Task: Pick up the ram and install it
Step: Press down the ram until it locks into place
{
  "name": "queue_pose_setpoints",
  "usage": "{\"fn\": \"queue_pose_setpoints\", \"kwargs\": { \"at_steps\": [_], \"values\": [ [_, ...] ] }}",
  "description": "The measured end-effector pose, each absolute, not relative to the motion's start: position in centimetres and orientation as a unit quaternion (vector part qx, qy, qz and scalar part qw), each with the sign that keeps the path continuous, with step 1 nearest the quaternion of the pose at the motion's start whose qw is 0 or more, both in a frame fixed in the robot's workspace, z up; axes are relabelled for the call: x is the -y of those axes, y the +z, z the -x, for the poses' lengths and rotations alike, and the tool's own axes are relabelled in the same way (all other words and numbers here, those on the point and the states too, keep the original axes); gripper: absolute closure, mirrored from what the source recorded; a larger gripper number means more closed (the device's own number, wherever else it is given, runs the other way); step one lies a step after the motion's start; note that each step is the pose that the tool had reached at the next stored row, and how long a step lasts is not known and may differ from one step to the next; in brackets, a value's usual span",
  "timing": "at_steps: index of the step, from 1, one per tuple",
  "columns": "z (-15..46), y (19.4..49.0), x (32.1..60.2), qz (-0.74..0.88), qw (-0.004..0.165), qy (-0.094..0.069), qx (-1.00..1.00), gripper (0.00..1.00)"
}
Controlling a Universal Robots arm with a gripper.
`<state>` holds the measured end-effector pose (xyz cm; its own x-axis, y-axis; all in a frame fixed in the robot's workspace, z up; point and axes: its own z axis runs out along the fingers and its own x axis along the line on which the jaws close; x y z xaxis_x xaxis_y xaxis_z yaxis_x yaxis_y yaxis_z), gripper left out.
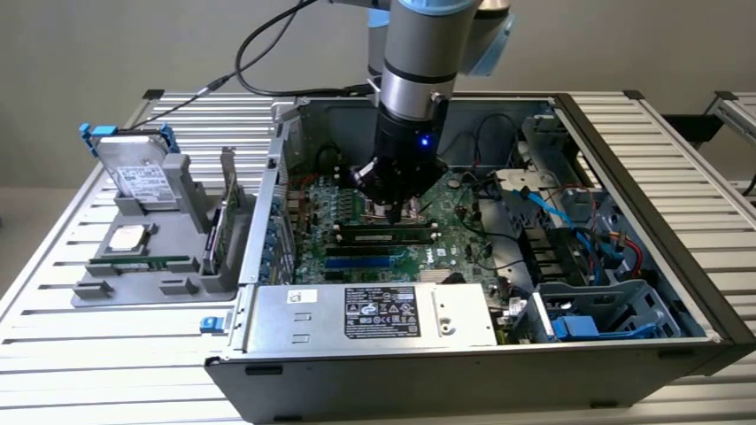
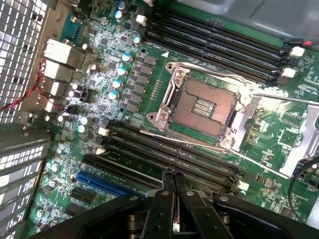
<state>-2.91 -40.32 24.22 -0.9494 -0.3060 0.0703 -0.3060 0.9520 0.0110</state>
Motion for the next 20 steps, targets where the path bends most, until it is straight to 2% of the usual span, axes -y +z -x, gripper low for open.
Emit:
{"fn": "queue_pose_setpoints", "kwargs": {
  "at_steps": [20],
  "values": [
    [2.91, 23.86, 40.32, -0.026, 0.029, -0.003, 0.999, 0.90]
  ]
}}
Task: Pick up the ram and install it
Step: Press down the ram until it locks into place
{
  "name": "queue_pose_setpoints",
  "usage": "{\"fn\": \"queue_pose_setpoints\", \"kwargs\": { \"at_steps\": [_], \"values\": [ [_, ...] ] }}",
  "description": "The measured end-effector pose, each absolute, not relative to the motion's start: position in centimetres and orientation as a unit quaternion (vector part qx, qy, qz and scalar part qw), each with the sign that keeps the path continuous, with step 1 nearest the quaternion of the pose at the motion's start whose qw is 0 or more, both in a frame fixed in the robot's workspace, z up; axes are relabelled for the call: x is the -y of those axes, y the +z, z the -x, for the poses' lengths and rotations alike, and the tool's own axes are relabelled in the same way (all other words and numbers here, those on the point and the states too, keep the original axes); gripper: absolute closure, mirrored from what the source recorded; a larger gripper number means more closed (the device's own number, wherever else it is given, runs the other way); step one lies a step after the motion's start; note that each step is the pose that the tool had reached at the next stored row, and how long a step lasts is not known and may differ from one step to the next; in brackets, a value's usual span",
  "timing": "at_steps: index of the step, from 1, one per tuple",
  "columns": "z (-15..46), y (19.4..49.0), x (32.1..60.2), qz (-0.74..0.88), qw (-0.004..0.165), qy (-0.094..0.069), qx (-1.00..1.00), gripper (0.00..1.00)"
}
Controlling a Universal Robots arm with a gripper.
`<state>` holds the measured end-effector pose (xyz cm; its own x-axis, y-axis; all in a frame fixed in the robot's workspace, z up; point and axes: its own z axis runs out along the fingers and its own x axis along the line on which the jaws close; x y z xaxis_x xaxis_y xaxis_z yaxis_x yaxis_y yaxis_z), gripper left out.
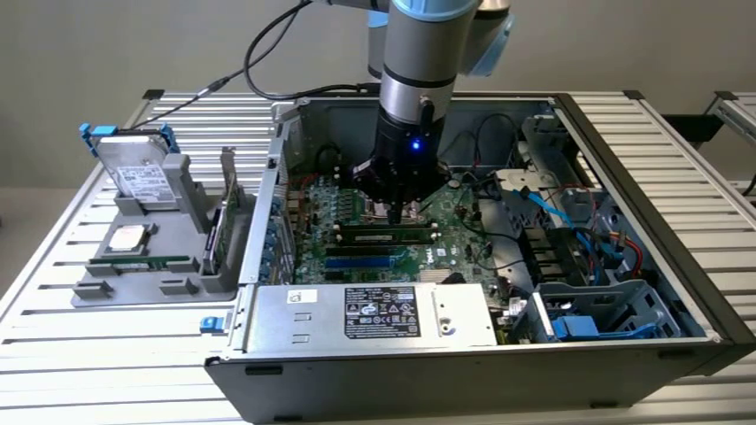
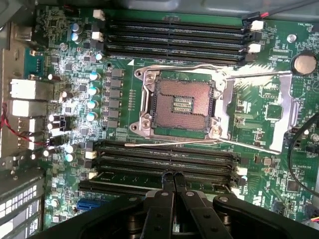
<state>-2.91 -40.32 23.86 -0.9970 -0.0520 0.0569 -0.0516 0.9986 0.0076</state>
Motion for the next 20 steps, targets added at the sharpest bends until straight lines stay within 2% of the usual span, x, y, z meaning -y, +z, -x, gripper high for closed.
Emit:
{"fn": "queue_pose_setpoints", "kwargs": {
  "at_steps": [20],
  "values": [
    [3.27, 24.12, 41.07, -0.026, 0.028, -0.003, 0.999, 0.90]
  ]
}}
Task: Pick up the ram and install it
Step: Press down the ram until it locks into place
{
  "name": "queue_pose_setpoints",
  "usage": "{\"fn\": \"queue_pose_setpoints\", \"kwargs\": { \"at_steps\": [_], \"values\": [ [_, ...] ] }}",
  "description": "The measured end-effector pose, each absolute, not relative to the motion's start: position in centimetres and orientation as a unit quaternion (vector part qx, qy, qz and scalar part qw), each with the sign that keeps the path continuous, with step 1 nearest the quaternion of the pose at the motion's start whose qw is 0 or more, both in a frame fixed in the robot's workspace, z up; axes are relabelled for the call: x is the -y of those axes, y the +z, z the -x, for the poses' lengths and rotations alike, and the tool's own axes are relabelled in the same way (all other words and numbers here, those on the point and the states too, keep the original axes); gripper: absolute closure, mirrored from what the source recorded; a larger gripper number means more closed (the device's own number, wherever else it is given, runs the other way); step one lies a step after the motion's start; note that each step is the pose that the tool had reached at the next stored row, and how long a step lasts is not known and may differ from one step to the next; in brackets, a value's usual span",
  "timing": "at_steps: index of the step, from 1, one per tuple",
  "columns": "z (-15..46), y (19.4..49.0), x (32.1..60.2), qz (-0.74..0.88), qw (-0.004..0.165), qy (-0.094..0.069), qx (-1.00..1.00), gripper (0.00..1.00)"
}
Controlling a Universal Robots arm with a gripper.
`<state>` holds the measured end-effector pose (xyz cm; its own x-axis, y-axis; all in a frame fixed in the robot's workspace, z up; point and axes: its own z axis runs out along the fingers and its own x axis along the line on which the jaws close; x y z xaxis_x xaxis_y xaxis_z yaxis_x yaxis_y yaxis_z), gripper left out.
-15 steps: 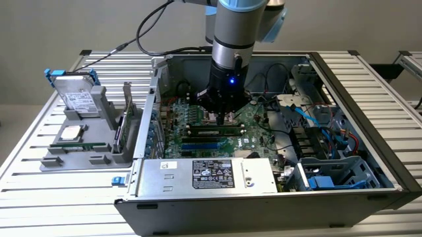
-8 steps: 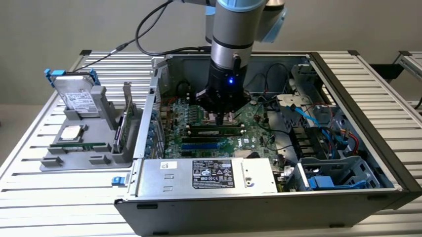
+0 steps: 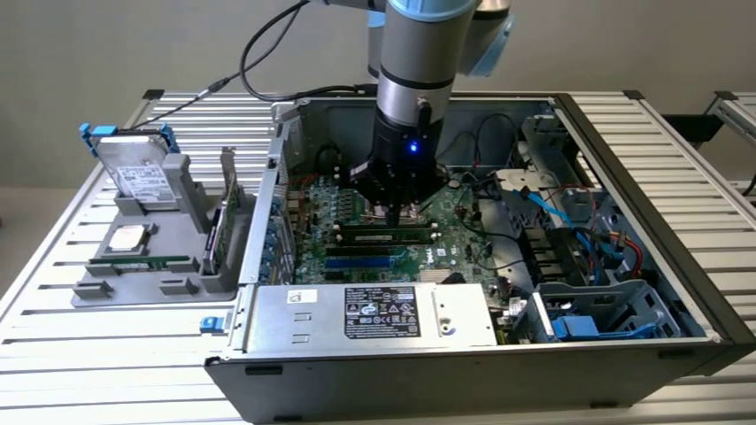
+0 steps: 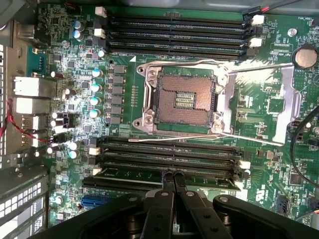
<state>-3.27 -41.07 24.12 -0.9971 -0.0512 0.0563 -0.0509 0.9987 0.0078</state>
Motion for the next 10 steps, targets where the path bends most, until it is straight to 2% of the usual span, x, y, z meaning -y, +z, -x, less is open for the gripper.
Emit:
{"fn": "queue_pose_setpoints", "kwargs": {
  "at_steps": [10],
  "values": [
    [3.29, 24.24, 41.43, -0.026, 0.028, -0.004, 0.999, 0.90]
  ]
}}
